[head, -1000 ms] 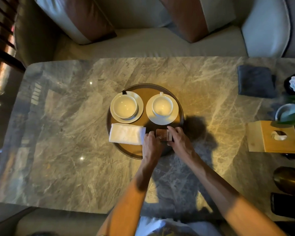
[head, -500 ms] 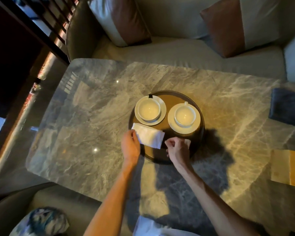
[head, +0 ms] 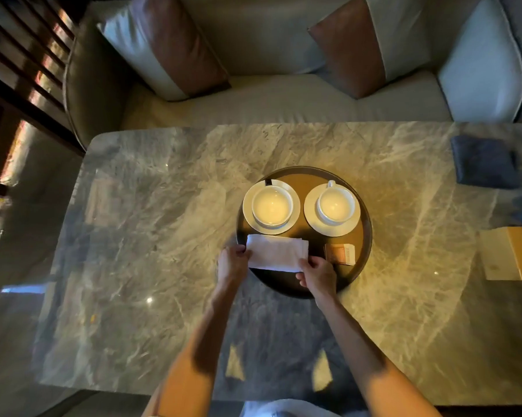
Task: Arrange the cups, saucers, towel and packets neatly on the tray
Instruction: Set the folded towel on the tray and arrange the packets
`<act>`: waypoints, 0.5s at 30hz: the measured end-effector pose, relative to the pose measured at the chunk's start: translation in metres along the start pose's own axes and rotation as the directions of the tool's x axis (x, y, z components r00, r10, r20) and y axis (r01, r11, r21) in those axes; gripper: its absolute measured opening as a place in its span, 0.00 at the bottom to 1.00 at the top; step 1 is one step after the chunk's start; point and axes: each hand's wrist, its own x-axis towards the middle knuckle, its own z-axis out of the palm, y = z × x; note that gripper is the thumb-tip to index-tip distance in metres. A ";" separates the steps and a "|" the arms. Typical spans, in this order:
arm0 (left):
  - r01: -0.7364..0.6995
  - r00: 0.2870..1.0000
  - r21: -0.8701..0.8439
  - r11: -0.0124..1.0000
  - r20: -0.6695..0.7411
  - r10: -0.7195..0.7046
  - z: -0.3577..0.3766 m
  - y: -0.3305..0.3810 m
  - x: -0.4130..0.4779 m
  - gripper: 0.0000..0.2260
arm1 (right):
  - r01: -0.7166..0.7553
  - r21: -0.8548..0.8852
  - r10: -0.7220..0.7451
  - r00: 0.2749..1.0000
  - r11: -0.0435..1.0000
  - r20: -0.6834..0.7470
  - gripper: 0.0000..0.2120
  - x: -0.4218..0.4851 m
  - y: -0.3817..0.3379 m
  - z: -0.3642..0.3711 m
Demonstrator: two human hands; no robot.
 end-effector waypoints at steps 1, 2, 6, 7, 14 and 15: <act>-0.005 0.999 0.012 1.000 0.034 0.004 -0.001 0.001 0.001 0.16 | -0.002 0.003 0.002 1.000 1.000 -0.021 0.16 0.000 0.000 0.002; -0.002 0.998 0.026 1.000 0.065 0.000 -0.002 0.002 0.002 0.14 | -0.003 0.010 0.004 0.999 1.000 -0.035 0.17 0.000 -0.001 0.004; 0.018 0.993 0.053 0.998 0.119 -0.024 -0.003 0.008 0.002 0.11 | -0.033 0.070 0.039 0.996 0.997 -0.086 0.15 0.000 -0.004 0.012; 0.026 0.992 0.052 0.998 0.123 -0.032 -0.003 0.009 0.002 0.10 | -0.039 0.075 0.047 0.994 0.996 -0.104 0.14 0.001 -0.005 0.014; -0.020 0.996 0.128 0.992 0.086 0.009 -0.001 0.015 0.003 0.09 | -0.140 0.243 0.165 0.982 0.960 -0.088 0.14 0.001 -0.010 0.018; -0.007 0.996 0.124 0.992 0.087 -0.004 -0.001 0.016 0.003 0.09 | -0.151 0.260 0.177 0.981 0.954 -0.077 0.14 0.002 -0.010 0.018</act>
